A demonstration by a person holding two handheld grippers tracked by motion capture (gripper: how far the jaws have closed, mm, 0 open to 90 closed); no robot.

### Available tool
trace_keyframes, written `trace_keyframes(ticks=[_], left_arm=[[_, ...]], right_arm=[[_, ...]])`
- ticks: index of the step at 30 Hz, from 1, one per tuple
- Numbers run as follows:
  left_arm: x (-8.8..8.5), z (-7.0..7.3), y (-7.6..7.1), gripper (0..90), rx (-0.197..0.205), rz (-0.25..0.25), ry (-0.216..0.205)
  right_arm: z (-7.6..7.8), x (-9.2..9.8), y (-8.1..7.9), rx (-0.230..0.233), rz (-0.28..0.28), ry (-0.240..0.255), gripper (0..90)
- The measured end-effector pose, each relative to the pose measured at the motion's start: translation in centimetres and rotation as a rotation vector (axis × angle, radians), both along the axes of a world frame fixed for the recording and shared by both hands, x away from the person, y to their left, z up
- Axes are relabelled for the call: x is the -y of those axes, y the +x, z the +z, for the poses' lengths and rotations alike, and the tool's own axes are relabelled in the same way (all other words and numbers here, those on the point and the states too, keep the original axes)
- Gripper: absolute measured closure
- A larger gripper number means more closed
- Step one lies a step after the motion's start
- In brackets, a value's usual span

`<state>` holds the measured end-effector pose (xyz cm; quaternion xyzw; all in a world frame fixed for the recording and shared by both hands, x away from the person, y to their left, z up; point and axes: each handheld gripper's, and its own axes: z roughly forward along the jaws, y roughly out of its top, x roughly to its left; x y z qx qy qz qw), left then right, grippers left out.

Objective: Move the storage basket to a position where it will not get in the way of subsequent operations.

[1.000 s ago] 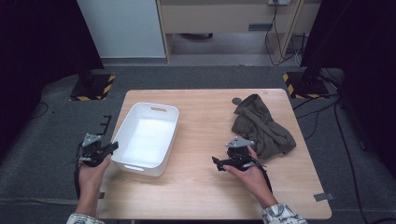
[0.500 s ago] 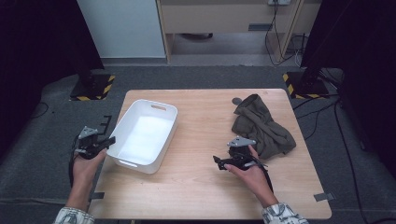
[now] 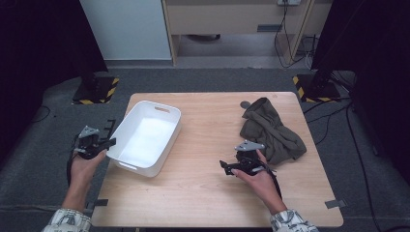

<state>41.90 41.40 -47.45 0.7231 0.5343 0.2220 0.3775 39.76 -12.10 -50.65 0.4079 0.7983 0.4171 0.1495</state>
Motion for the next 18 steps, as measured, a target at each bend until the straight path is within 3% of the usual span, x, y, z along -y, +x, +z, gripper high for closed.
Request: trace_keyframes(ticks=[18], left_arm=[[-1.3,0.1,1.8,84.6,-0.015,-0.025,0.009]], right_arm=[[-0.1,0.2,-0.1,0.01,-0.011,-0.006,10.4]])
